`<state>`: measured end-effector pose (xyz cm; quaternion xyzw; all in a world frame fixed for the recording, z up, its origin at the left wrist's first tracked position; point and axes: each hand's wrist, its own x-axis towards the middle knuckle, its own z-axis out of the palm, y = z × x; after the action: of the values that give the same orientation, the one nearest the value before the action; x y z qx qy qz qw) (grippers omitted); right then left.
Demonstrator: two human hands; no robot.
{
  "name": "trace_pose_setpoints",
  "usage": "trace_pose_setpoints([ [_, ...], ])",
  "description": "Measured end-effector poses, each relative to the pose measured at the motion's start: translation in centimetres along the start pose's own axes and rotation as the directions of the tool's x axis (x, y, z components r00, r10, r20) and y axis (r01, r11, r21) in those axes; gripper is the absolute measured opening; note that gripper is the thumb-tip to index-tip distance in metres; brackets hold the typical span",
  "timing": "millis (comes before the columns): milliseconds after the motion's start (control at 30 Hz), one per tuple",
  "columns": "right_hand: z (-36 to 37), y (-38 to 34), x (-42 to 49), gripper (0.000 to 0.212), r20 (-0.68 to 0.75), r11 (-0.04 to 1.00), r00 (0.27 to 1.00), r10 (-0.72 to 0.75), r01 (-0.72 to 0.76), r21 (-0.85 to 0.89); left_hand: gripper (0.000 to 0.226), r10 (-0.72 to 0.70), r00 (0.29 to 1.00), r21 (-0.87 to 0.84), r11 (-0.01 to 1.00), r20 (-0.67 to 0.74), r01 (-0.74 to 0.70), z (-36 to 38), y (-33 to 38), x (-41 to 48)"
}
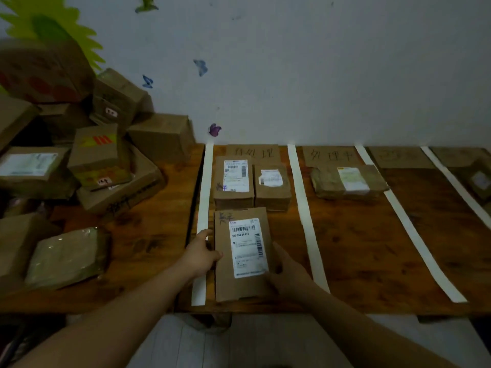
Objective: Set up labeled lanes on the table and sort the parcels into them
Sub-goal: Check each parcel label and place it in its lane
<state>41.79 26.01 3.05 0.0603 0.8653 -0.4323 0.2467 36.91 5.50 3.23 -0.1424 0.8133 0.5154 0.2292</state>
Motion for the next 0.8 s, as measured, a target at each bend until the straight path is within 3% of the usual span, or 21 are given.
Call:
trace_pose_setpoints([
  [233,3.0,2.9,2.0,0.071,-0.025,0.99,0.999,-0.036,0.032,-0.137,0.072,0.124,0.992,0.334,0.936,-0.014,-0.112,3.0,-3.3,2.0],
  [533,3.2,4.7,6.3,0.057,0.037,0.945,0.995,-0.089,0.096,-0.313,0.069,0.084,0.996,0.795,0.607,-0.041,-0.019,4.2,-3.5,4.2],
  [667,3.1,4.0,7.6,0.066,0.116,0.901,0.987,-0.112,0.15,-0.408,0.073,-0.042,0.996,0.841,0.534,-0.078,0.089,3.3,-3.1,4.2],
  [800,3.1,2.4,7.6,0.071,0.165,0.871,0.983,-0.085,0.154,-0.466,0.079,-0.07,0.993,0.789,0.603,-0.1,0.122,1.5,-2.5,3.8],
])
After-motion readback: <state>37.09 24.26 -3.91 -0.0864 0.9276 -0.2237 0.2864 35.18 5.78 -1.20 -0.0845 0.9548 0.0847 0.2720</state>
